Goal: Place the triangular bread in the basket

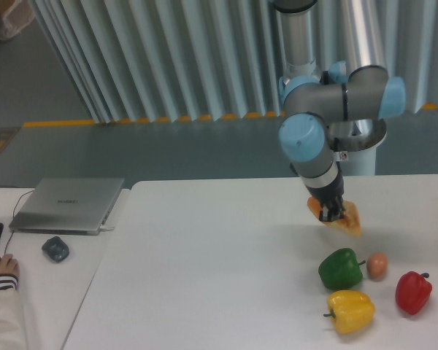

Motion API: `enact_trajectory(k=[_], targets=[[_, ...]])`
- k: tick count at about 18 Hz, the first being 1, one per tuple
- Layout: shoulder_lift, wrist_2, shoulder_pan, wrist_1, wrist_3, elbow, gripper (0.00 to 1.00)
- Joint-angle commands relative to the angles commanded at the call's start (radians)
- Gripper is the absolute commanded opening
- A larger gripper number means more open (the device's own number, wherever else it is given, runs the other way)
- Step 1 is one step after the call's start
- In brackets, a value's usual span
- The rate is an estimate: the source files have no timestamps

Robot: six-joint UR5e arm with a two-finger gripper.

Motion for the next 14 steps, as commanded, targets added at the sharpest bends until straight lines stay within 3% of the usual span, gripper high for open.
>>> enact_trajectory(k=[6,11,14], targets=[[0.000,-0.032,0.063,0.000,0.037,0.055,0.03],[-0.009,-0.028,0.181,0.012,0.189,0.077,0.03],[-0.014,-0.026,0.236,0.078,0.224,0.077,0.03]])
